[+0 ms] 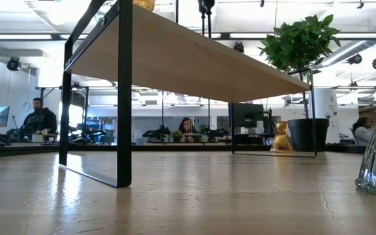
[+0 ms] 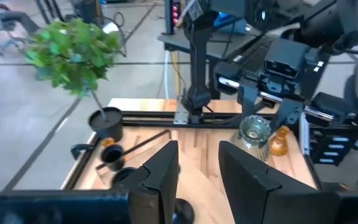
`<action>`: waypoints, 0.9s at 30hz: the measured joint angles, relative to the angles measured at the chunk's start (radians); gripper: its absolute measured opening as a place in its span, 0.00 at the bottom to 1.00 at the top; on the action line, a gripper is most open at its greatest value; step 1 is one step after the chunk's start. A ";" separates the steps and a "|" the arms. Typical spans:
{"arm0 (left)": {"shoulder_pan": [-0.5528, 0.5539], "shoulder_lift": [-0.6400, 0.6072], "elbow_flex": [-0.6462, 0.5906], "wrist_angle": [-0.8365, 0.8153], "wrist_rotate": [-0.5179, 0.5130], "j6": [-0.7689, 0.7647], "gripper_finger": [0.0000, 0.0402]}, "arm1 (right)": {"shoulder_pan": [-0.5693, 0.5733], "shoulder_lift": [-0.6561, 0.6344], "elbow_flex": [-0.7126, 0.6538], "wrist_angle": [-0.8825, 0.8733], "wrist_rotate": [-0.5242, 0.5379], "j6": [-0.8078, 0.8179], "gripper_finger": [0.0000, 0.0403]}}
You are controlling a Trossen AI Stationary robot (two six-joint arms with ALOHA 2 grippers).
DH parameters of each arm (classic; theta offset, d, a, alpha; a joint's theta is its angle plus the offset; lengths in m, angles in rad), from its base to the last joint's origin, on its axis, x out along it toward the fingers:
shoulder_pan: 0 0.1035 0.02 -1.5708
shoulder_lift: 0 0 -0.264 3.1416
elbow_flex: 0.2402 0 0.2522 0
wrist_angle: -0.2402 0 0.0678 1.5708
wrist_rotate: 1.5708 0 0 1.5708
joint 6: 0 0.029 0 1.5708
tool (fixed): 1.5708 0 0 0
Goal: Pick & Place candle stick holders
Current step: Put the left green candle holder on the shelf
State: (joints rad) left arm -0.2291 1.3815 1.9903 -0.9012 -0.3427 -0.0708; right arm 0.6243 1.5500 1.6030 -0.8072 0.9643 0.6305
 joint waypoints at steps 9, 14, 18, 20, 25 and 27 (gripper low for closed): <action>0.000 -0.030 0.000 -0.025 -0.071 0.008 0.30 | -0.004 -0.159 -0.397 0.492 -0.049 -0.170 0.26; 0.000 -0.044 0.000 -0.026 -0.077 0.017 0.30 | -0.020 -0.190 -0.580 0.770 -0.107 -0.263 0.26; 0.000 -0.056 0.000 -0.026 -0.086 0.035 0.30 | -0.031 -0.189 -0.682 1.006 -0.107 -0.395 0.26; 0.000 -0.063 0.000 -0.026 -0.093 0.046 0.30 | -0.040 -0.179 -0.713 1.067 -0.134 -0.436 0.26; 0.000 -0.081 0.000 -0.026 -0.109 0.051 0.30 | -0.078 -0.152 -0.758 1.114 -0.214 -0.463 0.26; 0.000 -0.088 0.000 -0.025 -0.114 0.051 0.30 | -0.095 -0.138 -0.768 1.134 -0.258 -0.476 0.26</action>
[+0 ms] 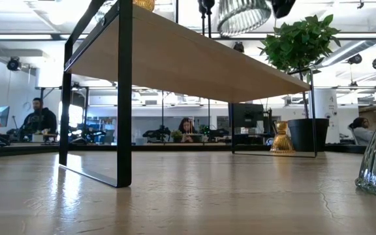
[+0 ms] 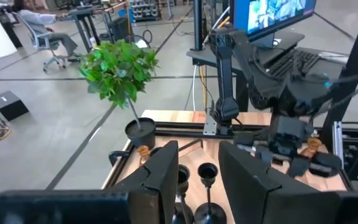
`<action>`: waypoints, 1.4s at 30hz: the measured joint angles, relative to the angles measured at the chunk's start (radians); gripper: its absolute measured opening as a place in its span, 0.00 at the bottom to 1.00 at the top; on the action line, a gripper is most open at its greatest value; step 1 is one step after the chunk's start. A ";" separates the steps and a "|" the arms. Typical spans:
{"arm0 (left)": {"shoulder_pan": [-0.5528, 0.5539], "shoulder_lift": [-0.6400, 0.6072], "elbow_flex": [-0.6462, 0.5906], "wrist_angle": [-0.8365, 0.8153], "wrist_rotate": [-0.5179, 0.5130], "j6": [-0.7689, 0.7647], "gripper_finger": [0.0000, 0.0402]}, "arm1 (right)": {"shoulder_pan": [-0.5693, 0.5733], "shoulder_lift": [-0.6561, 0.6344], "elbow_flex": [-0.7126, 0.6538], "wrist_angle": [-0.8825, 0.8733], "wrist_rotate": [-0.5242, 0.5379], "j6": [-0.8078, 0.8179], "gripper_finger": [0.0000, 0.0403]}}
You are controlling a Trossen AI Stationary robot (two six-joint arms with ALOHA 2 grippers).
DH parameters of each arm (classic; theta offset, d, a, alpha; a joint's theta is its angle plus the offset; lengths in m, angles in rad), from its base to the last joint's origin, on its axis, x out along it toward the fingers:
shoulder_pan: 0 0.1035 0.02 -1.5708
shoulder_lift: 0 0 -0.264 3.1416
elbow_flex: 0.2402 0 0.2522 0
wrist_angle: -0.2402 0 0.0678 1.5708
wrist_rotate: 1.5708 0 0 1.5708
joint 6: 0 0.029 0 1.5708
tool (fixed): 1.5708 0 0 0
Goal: Pick & Place candle stick holders
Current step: Put the left green candle holder on the shelf
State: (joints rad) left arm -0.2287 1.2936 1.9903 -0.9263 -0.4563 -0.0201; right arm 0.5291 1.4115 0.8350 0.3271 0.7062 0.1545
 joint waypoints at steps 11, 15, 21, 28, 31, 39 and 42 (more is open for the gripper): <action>0.000 -0.014 0.000 0.007 -0.067 -0.008 0.30 | -0.110 -0.004 -0.091 0.161 -0.261 -0.060 0.26; 0.000 -0.015 0.000 0.008 -0.067 -0.008 0.30 | -0.131 -0.002 -0.115 0.184 -0.293 -0.071 0.26; 0.000 -0.017 0.000 0.008 -0.067 -0.005 0.30 | -0.166 -0.002 -0.161 0.281 -0.345 -0.072 0.26; 0.000 -0.017 0.000 0.007 -0.070 -0.003 0.30 | -0.192 0.001 -0.178 0.313 -0.393 -0.071 0.26; 0.000 -0.017 0.000 0.006 -0.070 -0.002 0.30 | -0.204 0.018 -0.179 0.323 -0.420 -0.063 0.26; 0.000 -0.017 0.000 0.006 -0.070 0.012 0.30 | -0.222 0.123 -0.156 0.430 -0.456 -0.052 0.26; 0.000 -0.018 0.000 0.006 -0.070 0.013 0.30 | -0.222 0.137 -0.152 0.446 -0.456 -0.050 0.26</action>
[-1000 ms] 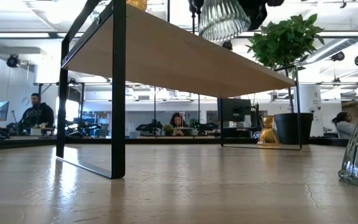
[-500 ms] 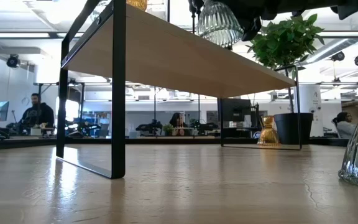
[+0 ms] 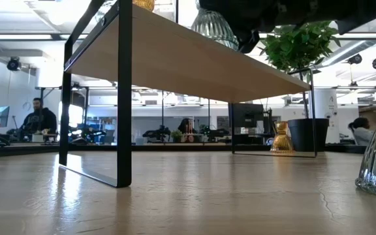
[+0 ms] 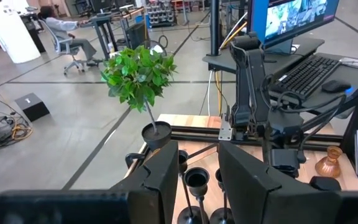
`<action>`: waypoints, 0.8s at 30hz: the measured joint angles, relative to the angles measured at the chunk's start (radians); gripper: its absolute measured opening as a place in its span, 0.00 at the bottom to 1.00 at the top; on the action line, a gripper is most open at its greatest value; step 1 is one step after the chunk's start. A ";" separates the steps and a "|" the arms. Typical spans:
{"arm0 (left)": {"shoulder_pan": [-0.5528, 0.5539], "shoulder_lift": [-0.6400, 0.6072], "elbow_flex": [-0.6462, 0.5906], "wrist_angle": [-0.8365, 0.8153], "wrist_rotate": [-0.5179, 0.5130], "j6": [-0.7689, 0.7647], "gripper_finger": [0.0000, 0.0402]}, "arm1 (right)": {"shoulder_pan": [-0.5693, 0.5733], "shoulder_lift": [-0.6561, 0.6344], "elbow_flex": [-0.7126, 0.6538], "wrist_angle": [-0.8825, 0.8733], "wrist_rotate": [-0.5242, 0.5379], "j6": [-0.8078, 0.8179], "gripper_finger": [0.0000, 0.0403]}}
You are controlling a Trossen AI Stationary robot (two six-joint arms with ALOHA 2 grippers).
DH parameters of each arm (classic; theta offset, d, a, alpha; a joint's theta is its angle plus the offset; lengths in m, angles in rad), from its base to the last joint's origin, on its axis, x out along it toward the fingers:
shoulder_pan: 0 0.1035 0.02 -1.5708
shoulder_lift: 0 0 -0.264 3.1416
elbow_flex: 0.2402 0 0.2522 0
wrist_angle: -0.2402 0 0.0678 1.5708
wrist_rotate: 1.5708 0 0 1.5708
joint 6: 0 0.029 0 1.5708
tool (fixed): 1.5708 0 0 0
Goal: Pick & Place candle stick holders
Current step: Put the left green candle holder on the shelf
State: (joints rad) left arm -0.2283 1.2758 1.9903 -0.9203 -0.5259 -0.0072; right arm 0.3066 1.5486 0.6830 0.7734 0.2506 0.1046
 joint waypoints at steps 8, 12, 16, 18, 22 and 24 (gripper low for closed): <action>0.000 -0.001 0.000 0.000 -0.009 0.018 0.30 | -0.027 0.037 0.001 0.052 -0.023 0.012 0.26; 0.000 -0.003 0.000 0.000 -0.023 0.019 0.30 | -0.041 0.039 0.002 0.055 -0.048 0.023 0.26; 0.000 -0.005 0.000 0.000 -0.024 0.023 0.30 | -0.051 0.041 0.002 0.054 -0.063 0.022 0.26; 0.000 -0.005 0.000 0.000 -0.024 0.024 0.30 | -0.058 0.044 0.002 0.056 -0.078 0.036 0.26; 0.000 -0.005 0.000 0.000 -0.024 0.023 0.30 | -0.066 0.051 0.002 0.072 -0.095 0.041 0.26; 0.000 -0.006 0.000 0.000 -0.024 0.023 0.30 | -0.070 0.051 0.002 0.071 -0.100 0.041 0.26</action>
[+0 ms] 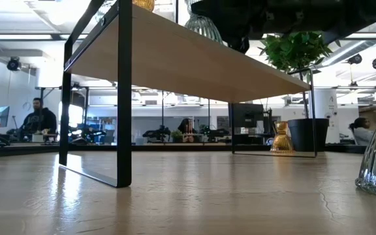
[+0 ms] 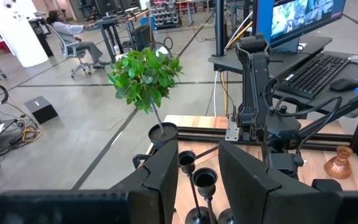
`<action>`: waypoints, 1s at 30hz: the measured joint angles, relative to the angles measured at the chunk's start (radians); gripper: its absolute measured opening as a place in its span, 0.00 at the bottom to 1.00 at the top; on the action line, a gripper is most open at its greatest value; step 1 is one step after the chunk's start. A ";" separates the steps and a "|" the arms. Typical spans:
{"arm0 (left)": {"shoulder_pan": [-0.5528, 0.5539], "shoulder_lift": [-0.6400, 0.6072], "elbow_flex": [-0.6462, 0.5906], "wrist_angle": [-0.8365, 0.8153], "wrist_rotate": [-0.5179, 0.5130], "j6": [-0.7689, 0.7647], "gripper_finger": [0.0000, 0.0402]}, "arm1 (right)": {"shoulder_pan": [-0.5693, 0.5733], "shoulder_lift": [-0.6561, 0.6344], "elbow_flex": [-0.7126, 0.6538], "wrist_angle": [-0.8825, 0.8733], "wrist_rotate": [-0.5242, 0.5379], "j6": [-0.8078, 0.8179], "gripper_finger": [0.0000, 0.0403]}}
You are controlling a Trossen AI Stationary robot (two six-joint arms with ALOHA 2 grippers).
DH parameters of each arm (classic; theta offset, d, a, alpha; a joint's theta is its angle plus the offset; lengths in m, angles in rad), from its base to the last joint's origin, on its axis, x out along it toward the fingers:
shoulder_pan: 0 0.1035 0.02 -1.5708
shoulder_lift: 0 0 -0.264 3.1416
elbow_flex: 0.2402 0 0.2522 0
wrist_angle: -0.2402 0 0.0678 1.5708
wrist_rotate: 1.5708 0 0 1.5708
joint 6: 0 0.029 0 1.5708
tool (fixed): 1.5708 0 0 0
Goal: Pick & Place candle stick holders
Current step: Put the left green candle holder on the shelf
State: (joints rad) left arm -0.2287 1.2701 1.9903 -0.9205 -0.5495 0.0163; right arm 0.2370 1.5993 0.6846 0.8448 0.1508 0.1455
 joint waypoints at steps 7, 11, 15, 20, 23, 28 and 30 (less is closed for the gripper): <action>0.000 0.000 0.000 0.000 0.000 0.000 0.30 | -0.001 0.017 0.002 0.012 -0.003 0.025 0.26; 0.000 0.000 0.000 0.000 0.001 0.000 0.30 | -0.001 0.017 0.002 0.010 -0.002 0.035 0.29; 0.000 0.000 0.000 0.000 0.001 0.000 0.30 | 0.000 0.014 0.005 -0.005 -0.003 0.039 0.37; 0.000 0.000 0.000 -0.002 0.001 0.000 0.30 | 0.000 0.015 0.012 -0.028 0.001 0.035 0.41; 0.000 0.000 0.000 -0.004 0.001 0.000 0.30 | 0.000 0.013 0.013 -0.035 0.005 0.041 0.43; 0.000 0.000 0.000 -0.006 0.001 0.000 0.30 | 0.000 0.012 0.013 -0.040 0.006 0.041 0.47; 0.000 0.000 0.000 -0.007 0.001 0.000 0.30 | 0.000 0.012 0.013 -0.041 0.006 0.039 0.49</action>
State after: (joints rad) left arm -0.2287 1.2701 1.9907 -0.9274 -0.5480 0.0158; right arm 0.2371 1.6115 0.6979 0.8034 0.1566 0.1847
